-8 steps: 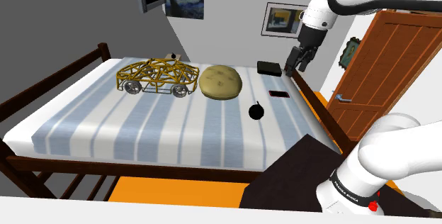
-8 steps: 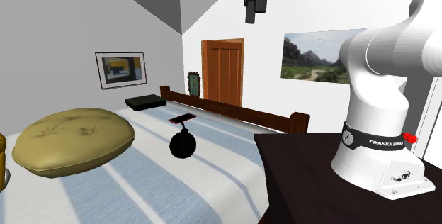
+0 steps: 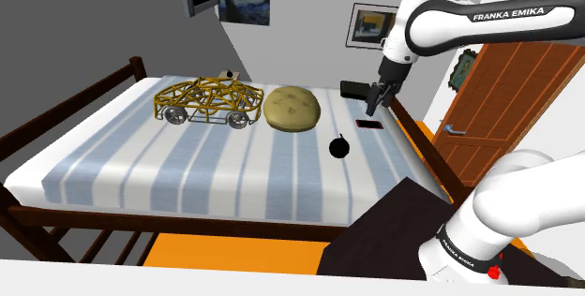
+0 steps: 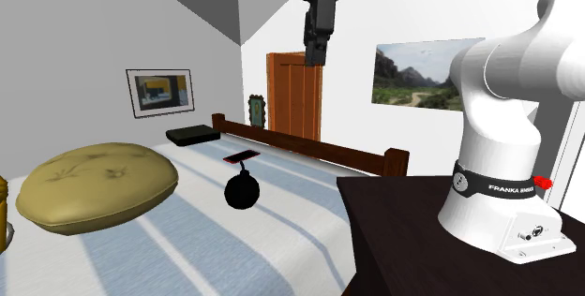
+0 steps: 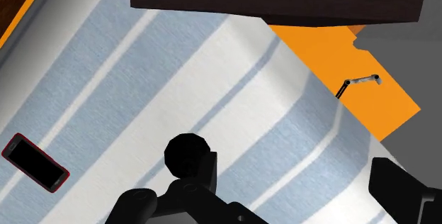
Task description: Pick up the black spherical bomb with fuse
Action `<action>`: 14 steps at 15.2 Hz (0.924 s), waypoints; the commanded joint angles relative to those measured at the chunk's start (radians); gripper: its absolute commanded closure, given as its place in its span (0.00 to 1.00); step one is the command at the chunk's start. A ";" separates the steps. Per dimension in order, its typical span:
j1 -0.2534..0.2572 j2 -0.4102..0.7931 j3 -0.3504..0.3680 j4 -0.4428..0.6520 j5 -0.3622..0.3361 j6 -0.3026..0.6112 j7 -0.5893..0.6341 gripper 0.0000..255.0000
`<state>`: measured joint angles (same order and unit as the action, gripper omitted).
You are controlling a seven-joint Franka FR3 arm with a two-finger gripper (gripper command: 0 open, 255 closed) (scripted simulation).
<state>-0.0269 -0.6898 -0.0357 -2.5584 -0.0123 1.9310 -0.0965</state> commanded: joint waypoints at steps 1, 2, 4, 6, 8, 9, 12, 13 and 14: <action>-0.009 0.055 -0.009 -0.020 -0.021 0.083 -0.017 0.00; -0.012 0.082 -0.012 -0.029 -0.030 0.124 -0.023 0.00; -0.021 0.142 -0.018 -0.043 -0.050 0.204 -0.033 0.00; -0.030 0.208 -0.024 -0.051 -0.070 0.285 -0.042 0.00; -0.039 0.280 -0.029 -0.052 -0.091 0.364 -0.048 0.00; -0.044 0.317 -0.032 -0.050 -0.102 0.403 -0.051 0.00; -0.060 0.434 -0.039 -0.033 -0.137 0.515 -0.054 0.00; -0.066 0.475 -0.042 -0.024 -0.150 0.551 -0.053 0.00; -0.072 0.516 -0.044 -0.013 -0.163 0.585 -0.052 0.00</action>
<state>-0.0934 -0.2232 -0.0781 -2.5880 -0.1624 2.4773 -0.1499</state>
